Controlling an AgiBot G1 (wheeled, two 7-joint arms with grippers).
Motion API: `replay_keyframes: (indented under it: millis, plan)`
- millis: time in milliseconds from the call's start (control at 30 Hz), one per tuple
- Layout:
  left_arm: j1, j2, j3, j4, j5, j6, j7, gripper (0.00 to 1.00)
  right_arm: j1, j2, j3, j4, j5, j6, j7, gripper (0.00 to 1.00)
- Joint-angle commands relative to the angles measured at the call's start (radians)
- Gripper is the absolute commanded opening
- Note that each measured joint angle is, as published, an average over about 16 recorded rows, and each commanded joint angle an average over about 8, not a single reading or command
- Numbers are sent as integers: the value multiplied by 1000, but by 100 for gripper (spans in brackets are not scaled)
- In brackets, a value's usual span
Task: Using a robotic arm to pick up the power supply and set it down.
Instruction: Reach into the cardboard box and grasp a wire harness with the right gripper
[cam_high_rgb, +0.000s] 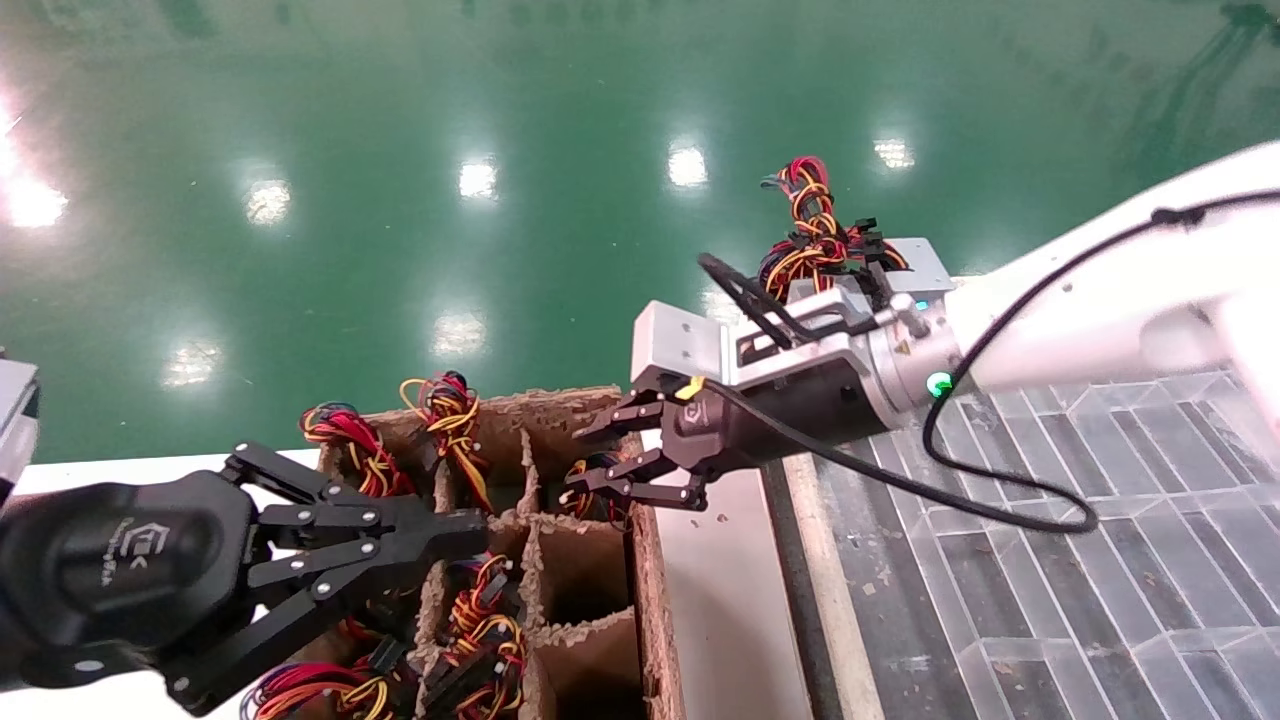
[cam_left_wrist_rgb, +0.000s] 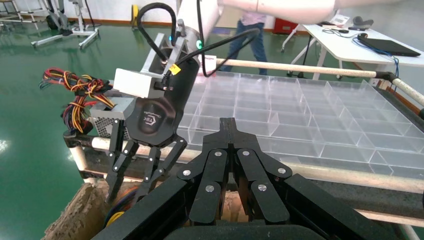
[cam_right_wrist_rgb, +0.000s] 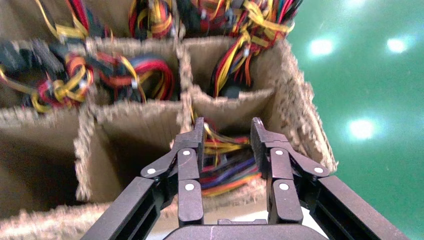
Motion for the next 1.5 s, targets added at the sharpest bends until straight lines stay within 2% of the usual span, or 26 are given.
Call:
replay_keyframes:
  millis: [33, 700, 767, 833, 867, 1033, 1100, 1133, 1167, 1500]
  plan:
    - [0, 0, 0, 0, 0, 0, 0, 0, 25, -10, -18, 12, -29, -5, 15, 100]
    - [0, 0, 0, 0, 0, 0, 0, 0, 114, -78, -89, -2, -143, 3, 36, 100]
    - [0, 0, 0, 0, 0, 0, 0, 0, 120, -85, -97, -6, -151, -2, 38, 98]
    - [0, 0, 0, 0, 0, 0, 0, 0, 126, -93, -104, -8, -158, -8, 41, 89]
    - [0, 0, 0, 0, 0, 0, 0, 0, 128, -97, -109, -9, -162, -11, 43, 82]
    - [0, 0, 0, 0, 0, 0, 0, 0, 136, -113, -133, -5, -180, -17, 56, 25]
    - [0, 0, 0, 0, 0, 0, 0, 0, 138, -116, -143, 1, -184, -16, 62, 8]
    - [0, 0, 0, 0, 0, 0, 0, 0, 139, -118, -148, 5, -185, -15, 65, 3]
    - [0, 0, 0, 0, 0, 0, 0, 0, 139, -119, -153, 8, -186, -15, 69, 0]
    - [0, 0, 0, 0, 0, 0, 0, 0, 148, -126, -208, 59, -181, -6, 106, 0]
